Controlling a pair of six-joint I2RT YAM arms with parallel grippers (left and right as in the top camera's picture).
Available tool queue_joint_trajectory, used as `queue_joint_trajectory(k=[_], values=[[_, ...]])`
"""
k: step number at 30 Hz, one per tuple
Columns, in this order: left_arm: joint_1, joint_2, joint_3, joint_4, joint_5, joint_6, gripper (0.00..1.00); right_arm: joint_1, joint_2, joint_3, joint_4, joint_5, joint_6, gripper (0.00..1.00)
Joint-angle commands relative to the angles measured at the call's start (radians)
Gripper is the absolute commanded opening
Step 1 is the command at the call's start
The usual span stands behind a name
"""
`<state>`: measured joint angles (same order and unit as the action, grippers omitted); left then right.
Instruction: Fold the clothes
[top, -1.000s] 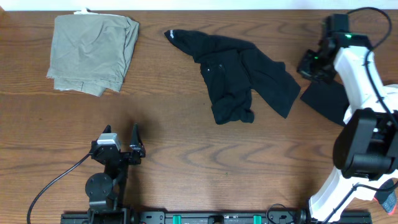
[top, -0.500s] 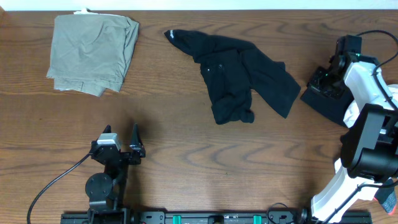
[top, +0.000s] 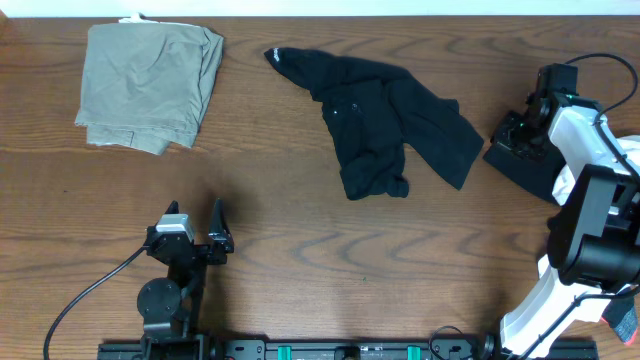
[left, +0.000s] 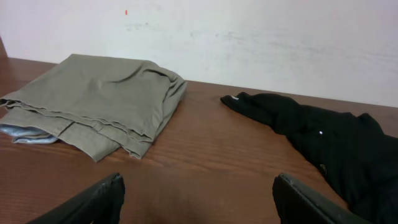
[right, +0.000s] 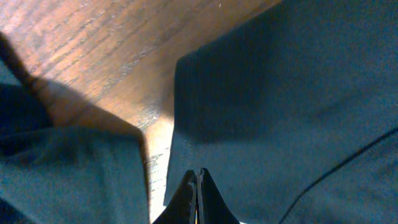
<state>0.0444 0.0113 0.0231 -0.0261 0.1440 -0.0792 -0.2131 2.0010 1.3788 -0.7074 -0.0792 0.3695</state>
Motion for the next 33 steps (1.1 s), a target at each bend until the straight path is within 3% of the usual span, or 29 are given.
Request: queue_joint_trajectory(k=[1, 14, 21, 33], values=[[0.004, -0.001, -0.018, -0.033, 0.021, -0.009, 0.78, 0.006, 0.045, -0.007, 0.007, -0.011, -0.019, 0.01], [0.004, -0.001, -0.018, -0.033, 0.021, -0.009, 0.78, 0.003, 0.079, -0.007, -0.011, 0.084, -0.018, 0.01], [0.004, -0.001, -0.018, -0.033, 0.021, -0.009, 0.78, -0.006, 0.079, -0.007, -0.086, 0.243, 0.011, 0.01], [0.004, -0.001, -0.018, -0.033, 0.021, -0.009, 0.78, -0.146, 0.079, -0.007, -0.183, 0.301, 0.049, 0.01]])
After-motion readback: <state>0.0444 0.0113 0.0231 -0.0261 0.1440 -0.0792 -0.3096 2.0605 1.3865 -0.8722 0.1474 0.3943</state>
